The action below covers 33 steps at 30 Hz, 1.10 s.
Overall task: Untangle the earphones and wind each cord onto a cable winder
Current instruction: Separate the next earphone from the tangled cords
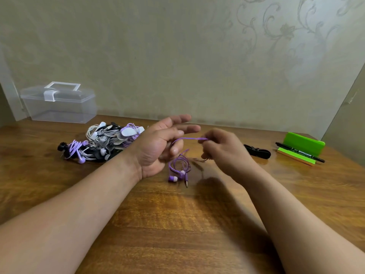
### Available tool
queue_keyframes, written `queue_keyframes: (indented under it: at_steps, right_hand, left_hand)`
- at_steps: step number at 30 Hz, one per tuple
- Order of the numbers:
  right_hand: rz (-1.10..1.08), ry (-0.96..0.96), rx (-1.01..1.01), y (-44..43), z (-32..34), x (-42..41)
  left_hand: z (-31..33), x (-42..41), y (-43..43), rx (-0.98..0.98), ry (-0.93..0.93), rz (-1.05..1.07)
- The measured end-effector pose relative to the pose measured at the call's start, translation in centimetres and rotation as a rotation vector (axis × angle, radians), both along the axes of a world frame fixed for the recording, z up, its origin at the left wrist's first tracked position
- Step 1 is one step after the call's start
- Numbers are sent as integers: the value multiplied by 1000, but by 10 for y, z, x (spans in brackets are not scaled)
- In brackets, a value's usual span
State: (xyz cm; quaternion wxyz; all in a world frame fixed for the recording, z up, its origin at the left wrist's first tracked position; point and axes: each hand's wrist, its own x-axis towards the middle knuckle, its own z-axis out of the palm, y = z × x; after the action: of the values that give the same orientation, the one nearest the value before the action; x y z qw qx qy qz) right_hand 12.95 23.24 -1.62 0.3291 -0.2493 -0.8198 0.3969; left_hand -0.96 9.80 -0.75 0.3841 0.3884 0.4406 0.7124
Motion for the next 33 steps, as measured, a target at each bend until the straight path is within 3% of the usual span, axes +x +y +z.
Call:
queue_keyframes:
  at_steps: [3,7,9,12,15,18,20,22,24,25,28,30,33]
  right_hand:
    - [-118,71,-91,5,7,5]
    - [-226,50,152,18,7,11]
    - [-365,30,341,31,9,16]
    - [-522,-185,460,40,15,26]
    - [-444,-280,274,39,14,26]
    - [-54,39,-182,31,13,20]
    - [175,220,-382,27,19,21]
    - [366,320,-529,22,27,23]
    - [543,308,-665,17,32,28]
    - [618,267,-708,14,35,30]
    - [719,175,-694,0,41,29]
    - [633,232,-642,-6,42,27]
    - [448,364,-648,10,39,28]
  left_hand:
    - [1,-1,-1,-40,49,95]
    - [2,-3,-2,-114,133,190]
    - [2,-6,-6,-191,180,129]
    - [2,-1,-14,-324,370,-150]
    - [4,14,-21,-373,472,-415]
    - [9,29,-28,-394,615,-552]
    - [7,32,-22,-314,736,-363]
    - [2,21,-11,-150,892,109]
    - [0,5,-5,-63,994,454]
    - [0,1,-6,-56,1011,479]
    - [0,6,-7,-64,880,174]
    - [-2,9,-7,-79,720,-15]
    - [0,3,-10,-86,615,-27]
